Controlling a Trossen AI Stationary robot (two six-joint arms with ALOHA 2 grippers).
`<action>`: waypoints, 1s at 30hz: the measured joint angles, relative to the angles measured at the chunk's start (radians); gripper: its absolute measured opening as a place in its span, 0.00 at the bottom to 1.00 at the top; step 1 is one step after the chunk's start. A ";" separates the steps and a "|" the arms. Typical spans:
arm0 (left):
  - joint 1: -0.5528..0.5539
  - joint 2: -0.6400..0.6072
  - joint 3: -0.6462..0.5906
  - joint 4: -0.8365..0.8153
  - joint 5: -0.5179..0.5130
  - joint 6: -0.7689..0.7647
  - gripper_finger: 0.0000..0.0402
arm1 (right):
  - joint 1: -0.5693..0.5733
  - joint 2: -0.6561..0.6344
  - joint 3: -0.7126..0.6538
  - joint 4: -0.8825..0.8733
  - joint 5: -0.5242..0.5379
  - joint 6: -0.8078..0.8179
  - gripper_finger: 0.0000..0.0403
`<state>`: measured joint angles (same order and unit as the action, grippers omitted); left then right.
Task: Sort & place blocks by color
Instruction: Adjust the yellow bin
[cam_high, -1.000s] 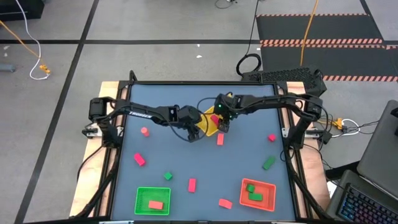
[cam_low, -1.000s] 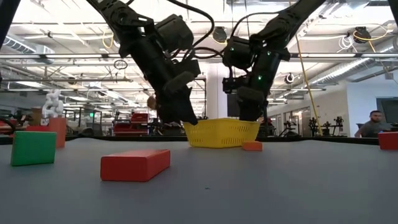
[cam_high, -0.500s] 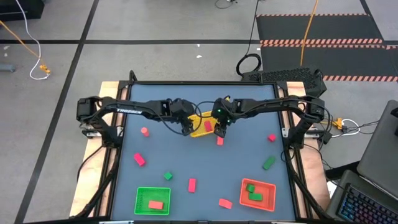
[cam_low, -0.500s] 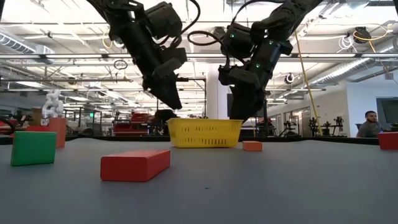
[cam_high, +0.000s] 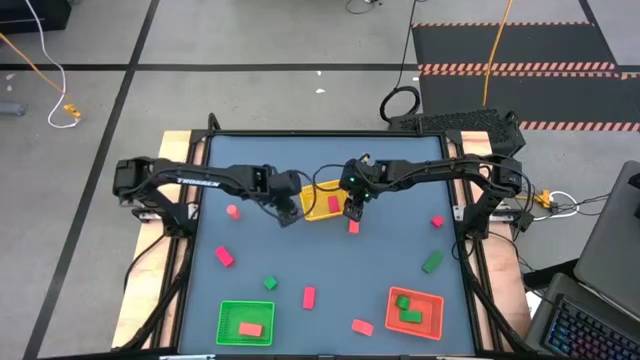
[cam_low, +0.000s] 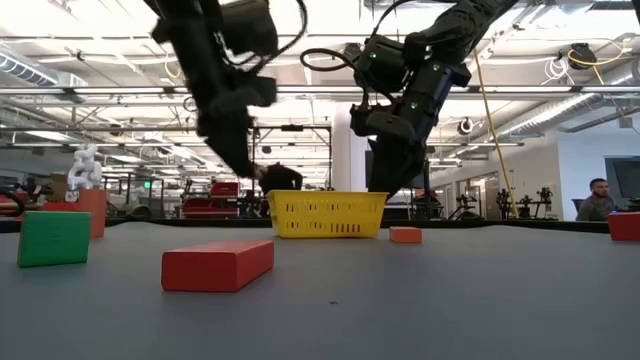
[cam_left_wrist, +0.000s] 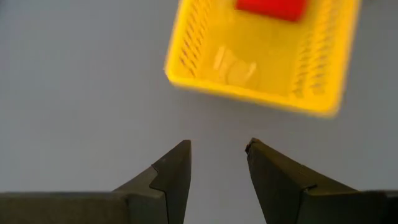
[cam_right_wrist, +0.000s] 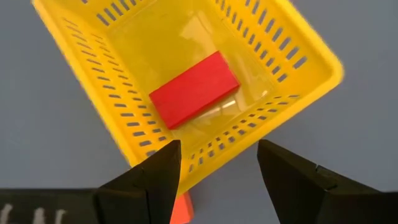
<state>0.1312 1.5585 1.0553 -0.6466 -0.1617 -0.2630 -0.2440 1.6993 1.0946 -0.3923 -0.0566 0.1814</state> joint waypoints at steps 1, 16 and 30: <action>-0.016 -0.013 0.000 -0.006 0.000 -0.009 0.39 | 0.000 0.000 0.000 0.002 0.005 -0.006 0.52; -0.101 0.036 0.001 -0.014 0.019 -0.046 0.40 | 0.004 -0.114 0.000 0.039 0.016 -0.048 0.52; 0.004 0.139 0.000 0.045 -0.015 -0.027 0.40 | -0.011 -0.124 -0.077 -0.009 0.263 -0.062 0.51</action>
<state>0.1356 1.6970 1.0554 -0.6018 -0.1764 -0.2897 -0.2547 1.5753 1.0179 -0.4013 0.2061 0.1198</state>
